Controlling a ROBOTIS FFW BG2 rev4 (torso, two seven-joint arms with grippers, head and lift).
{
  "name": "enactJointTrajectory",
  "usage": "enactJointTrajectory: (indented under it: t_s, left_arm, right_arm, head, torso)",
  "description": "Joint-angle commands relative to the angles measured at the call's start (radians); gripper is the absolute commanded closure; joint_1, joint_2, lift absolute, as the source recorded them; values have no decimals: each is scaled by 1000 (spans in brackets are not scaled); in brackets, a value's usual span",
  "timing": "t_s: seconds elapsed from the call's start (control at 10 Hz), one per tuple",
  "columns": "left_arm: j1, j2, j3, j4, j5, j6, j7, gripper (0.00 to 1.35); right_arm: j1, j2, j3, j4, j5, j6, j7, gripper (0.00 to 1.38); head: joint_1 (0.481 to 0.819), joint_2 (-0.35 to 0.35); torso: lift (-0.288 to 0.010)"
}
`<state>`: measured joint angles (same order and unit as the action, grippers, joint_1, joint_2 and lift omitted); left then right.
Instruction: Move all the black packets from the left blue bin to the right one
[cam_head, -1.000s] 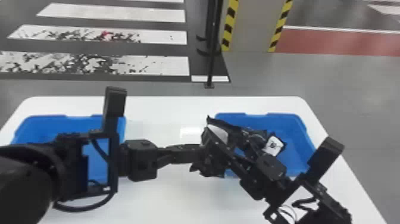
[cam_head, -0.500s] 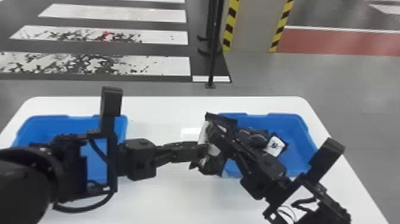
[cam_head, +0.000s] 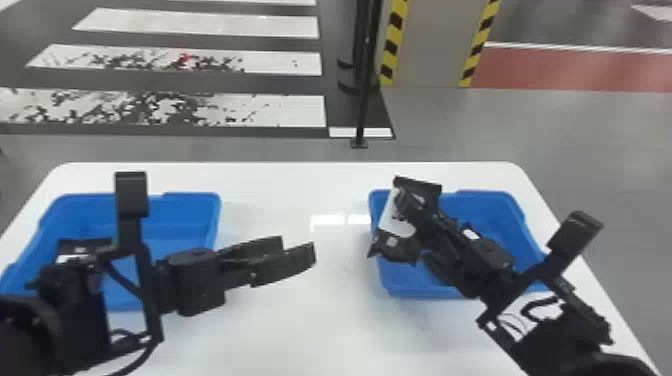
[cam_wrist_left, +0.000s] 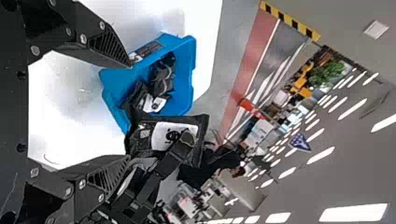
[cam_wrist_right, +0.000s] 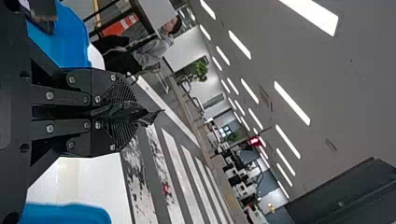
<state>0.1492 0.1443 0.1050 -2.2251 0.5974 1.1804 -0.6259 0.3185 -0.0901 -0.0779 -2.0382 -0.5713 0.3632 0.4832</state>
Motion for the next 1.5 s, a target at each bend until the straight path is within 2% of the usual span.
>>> enactJointTrajectory:
  t_s: [0.0,0.2,0.3,0.5,0.6,0.7,0.8,0.9,1.0,1.1,1.2,1.4]
  left_arm:
    - [47,-5,70,-7,13,-24,0,122]
    - [108,-15,170,-49,-7,-47,12,122]
    - [126,-19,214,-51,-21,-96,17,122]
    - [140,-19,290,-51,-103,-186,26,125]
    - [148,-22,320,-51,-135,-206,32,125]
    - [155,-26,360,-51,-173,-216,34,125]
    - [155,-28,394,-51,-214,-213,38,125]
    - [150,-28,413,-51,-246,-206,52,127]
    - [138,-25,441,-51,-276,-189,66,127]
    - [123,-20,467,-49,-330,-164,75,130]
    - [106,-14,479,-32,-362,-147,81,136]
    - [54,14,475,52,-398,-135,81,137]
  right_arm:
    - [-58,-16,-82,88,5,0,0,1288]
    - [-132,-34,-145,218,13,0,0,1286]
    - [-181,-42,-169,290,49,0,0,1283]
    - [-287,-53,-191,444,123,0,-6,1262]
    - [-304,-54,-191,471,139,0,-25,1213]
    - [-301,-54,-193,471,145,-2,-43,924]
    - [-277,-53,-193,459,145,-27,-54,435]
    - [-228,-48,-193,407,147,-59,-67,190]
    - [-137,-33,-193,294,161,-81,-106,98]
    - [-29,-2,-193,159,182,-106,-150,113]
    - [42,21,-193,98,188,-125,-163,110]
    - [165,61,-189,5,218,-167,-163,111]
  head:
    - [695,-96]
    - [695,-124]
    - [695,-127]
    - [695,-109]
    - [695,-101]
    - [695,-78]
    - [695,-57]
    - [695,-31]
    - [695,-2]
    - [695,11]
    - [695,43]
    - [695,116]
  torso:
    - [-139]
    - [-139]
    - [-139]
    - [-139]
    - [-139]
    - [-139]
    - [-139]
    - [-139]
    - [-139]
    - [-139]
    - [-139]
    - [-139]
